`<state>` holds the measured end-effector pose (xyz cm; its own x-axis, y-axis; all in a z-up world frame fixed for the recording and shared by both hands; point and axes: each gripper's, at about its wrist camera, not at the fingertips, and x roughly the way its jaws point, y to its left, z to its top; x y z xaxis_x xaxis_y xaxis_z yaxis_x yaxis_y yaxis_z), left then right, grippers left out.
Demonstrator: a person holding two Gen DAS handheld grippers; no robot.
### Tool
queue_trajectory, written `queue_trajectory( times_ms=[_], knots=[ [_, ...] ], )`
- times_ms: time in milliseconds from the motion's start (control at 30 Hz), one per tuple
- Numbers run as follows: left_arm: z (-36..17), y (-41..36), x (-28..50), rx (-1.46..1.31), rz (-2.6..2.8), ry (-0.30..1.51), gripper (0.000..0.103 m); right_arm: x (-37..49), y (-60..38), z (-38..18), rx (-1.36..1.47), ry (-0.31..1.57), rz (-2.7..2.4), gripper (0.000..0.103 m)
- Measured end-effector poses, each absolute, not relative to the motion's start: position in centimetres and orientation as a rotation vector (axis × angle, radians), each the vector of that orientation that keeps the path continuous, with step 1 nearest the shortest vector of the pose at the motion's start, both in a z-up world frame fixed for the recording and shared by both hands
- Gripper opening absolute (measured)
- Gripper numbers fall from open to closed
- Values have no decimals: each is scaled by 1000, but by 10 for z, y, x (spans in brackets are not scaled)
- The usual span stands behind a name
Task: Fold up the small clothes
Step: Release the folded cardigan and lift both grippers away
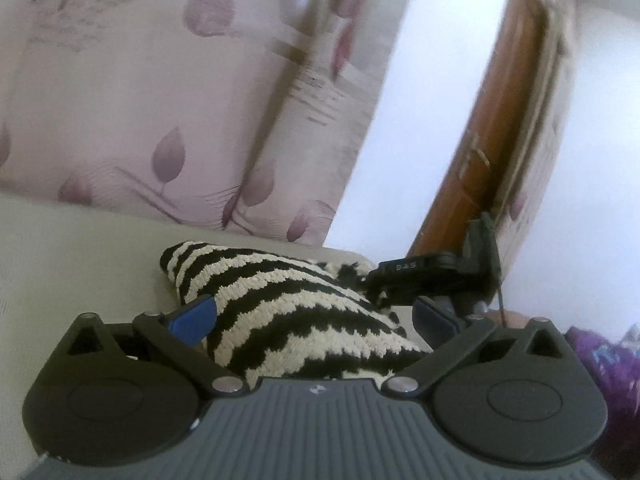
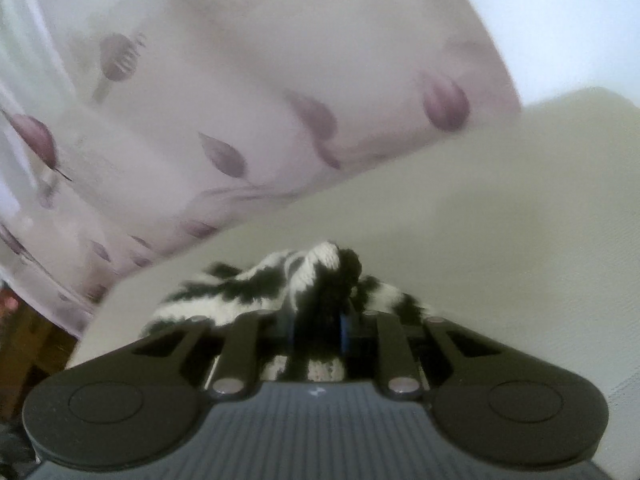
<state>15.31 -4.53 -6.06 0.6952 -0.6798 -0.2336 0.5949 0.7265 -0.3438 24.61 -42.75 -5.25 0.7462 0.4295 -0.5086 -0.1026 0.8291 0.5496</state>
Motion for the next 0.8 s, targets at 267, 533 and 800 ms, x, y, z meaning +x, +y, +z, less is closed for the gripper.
queue_trajectory(
  times_ms=[267, 533, 800],
  knots=[
    [-70, -69, 152, -220, -810, 376, 99, 245, -444, -72, 546, 684, 316, 29],
    [-94, -87, 146, -196, -847, 453, 97, 158, -452, -46, 599, 484, 377, 49],
    [-108, -86, 136, -124, -826, 486, 97, 110, -391, -66, 195, 609, 277, 43]
  ],
)
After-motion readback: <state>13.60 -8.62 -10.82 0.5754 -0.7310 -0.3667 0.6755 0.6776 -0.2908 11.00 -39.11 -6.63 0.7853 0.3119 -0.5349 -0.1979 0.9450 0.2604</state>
